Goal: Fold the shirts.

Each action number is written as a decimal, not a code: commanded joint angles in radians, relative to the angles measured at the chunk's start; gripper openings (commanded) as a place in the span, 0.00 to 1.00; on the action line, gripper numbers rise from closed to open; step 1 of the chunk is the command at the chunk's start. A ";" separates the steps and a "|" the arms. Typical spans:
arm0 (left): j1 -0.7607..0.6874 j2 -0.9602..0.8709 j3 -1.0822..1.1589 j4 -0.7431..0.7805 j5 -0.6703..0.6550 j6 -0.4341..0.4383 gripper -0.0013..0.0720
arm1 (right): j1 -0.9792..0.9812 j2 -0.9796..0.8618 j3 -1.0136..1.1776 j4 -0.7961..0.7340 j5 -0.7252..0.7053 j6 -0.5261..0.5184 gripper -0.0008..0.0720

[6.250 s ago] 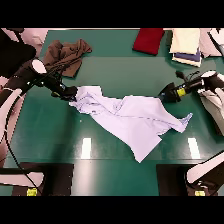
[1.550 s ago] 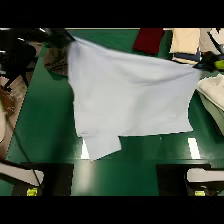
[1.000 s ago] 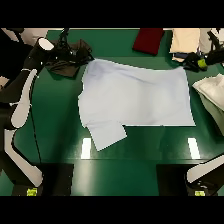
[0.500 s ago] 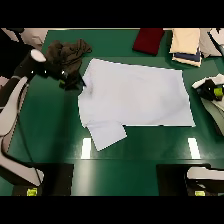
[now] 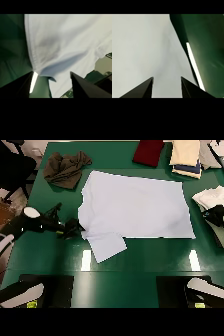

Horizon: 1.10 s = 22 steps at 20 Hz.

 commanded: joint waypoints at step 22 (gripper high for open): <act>-0.292 0.068 -0.185 -0.031 0.505 -0.141 0.05 | -0.083 -0.082 -0.013 -0.165 0.121 0.089 0.57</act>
